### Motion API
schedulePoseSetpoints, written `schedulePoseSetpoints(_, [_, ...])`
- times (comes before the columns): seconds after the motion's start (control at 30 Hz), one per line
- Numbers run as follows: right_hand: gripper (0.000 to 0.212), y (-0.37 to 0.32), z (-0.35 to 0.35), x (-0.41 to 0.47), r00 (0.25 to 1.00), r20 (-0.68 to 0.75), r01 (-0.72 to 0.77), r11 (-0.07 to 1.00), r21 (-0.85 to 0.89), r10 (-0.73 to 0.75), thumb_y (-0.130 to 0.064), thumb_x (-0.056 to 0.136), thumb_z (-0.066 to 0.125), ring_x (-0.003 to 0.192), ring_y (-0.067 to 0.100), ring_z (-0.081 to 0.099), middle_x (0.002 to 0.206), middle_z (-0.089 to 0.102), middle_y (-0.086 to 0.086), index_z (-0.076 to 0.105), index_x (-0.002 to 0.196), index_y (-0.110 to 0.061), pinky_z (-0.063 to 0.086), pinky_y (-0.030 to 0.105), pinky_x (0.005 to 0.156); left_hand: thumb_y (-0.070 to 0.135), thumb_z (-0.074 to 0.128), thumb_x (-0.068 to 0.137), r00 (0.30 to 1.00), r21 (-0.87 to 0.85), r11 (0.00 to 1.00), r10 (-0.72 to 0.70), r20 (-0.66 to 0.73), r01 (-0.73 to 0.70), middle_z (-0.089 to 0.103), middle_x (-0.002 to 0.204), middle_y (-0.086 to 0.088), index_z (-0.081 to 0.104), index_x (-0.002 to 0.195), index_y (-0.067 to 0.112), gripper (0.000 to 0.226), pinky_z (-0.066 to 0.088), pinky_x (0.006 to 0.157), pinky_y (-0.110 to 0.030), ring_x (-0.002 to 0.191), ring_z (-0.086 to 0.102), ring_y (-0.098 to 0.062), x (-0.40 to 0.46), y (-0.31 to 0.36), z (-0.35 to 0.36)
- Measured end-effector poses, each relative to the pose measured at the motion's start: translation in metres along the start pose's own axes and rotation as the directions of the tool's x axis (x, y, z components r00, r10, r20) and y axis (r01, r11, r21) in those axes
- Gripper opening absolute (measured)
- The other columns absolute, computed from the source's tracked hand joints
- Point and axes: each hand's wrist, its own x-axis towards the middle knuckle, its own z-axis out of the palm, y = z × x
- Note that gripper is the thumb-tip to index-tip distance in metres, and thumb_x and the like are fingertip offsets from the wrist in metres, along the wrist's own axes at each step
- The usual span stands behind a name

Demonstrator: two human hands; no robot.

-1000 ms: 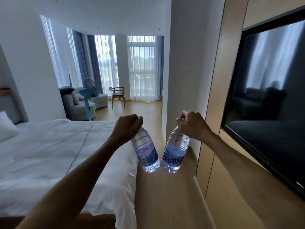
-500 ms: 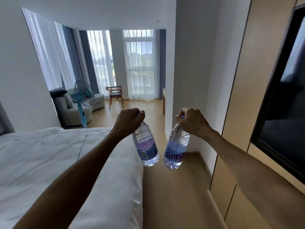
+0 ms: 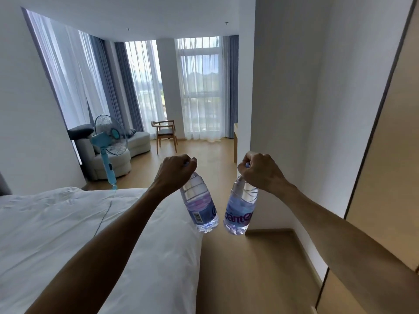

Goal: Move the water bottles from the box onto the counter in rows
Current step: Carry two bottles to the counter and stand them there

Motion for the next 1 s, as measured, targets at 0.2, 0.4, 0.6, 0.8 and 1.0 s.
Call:
schedulePoseSetpoints(0.2, [0.016, 0.042, 0.037, 0.098, 1.0, -0.009, 0.02, 1.0, -0.009, -0.02, -0.028, 0.091, 0.055, 0.071, 0.019, 0.061, 0.075, 0.062, 0.0, 0.062, 0.089, -0.013, 0.051, 0.028, 0.07, 0.024, 0.053, 0.098, 0.998, 0.003, 0.999, -0.05, -0.038, 0.05, 0.051, 0.054, 0.005, 0.059, 0.072, 0.009, 0.031, 0.034, 0.048, -0.014, 0.047, 0.047, -0.008, 0.084, -0.05, 0.043])
schedulePoseSetpoints(0.4, [0.012, 0.077, 0.086, 0.199, 0.998, 0.029, 0.061, 0.998, -0.017, -0.061, -0.027, 0.091, 0.056, 0.067, 0.018, 0.06, 0.066, 0.054, -0.007, 0.055, 0.083, -0.018, 0.052, 0.028, 0.068, 0.023, 0.053, 0.098, 0.997, 0.008, 0.999, -0.047, -0.064, 0.047, 0.045, 0.05, 0.009, 0.052, 0.065, 0.018, 0.033, 0.036, 0.044, -0.008, 0.042, 0.041, -0.003, 0.163, -0.113, 0.086])
schedulePoseSetpoints(0.6, [0.014, 0.106, 0.147, 0.308, 0.998, 0.027, 0.06, 0.998, 0.004, -0.06, -0.026, 0.093, 0.055, 0.07, 0.022, 0.061, 0.071, 0.058, -0.001, 0.055, 0.084, -0.016, 0.052, 0.028, 0.067, 0.023, 0.051, 0.098, 0.997, -0.01, 0.999, -0.041, -0.058, 0.04, 0.049, 0.054, 0.001, 0.058, 0.071, 0.009, 0.032, 0.037, 0.049, -0.02, 0.046, 0.043, -0.011, 0.264, -0.189, 0.126])
schedulePoseSetpoints(0.8, [0.014, 0.131, 0.191, 0.421, 0.999, -0.006, 0.036, 0.999, -0.002, -0.036, -0.026, 0.093, 0.055, 0.072, 0.021, 0.063, 0.075, 0.061, -0.001, 0.059, 0.089, -0.013, 0.055, 0.03, 0.069, 0.021, 0.052, 0.098, 0.998, -0.026, 1.0, 0.008, -0.06, -0.01, 0.044, 0.051, 0.005, 0.054, 0.068, 0.011, 0.032, 0.034, 0.048, -0.015, 0.043, 0.04, -0.007, 0.374, -0.257, 0.155])
schedulePoseSetpoints(1.0, [0.019, 0.168, 0.231, 0.522, 0.998, -0.058, -0.01, 1.0, -0.013, 0.009, -0.028, 0.093, 0.054, 0.071, 0.023, 0.063, 0.08, 0.067, 0.006, 0.062, 0.09, -0.011, 0.056, 0.032, 0.07, 0.022, 0.05, 0.099, 0.998, -0.004, 1.0, 0.02, -0.061, -0.02, 0.047, 0.051, 0.007, 0.056, 0.07, 0.009, 0.032, 0.035, 0.045, -0.013, 0.041, 0.042, -0.006, 0.472, -0.314, 0.186])
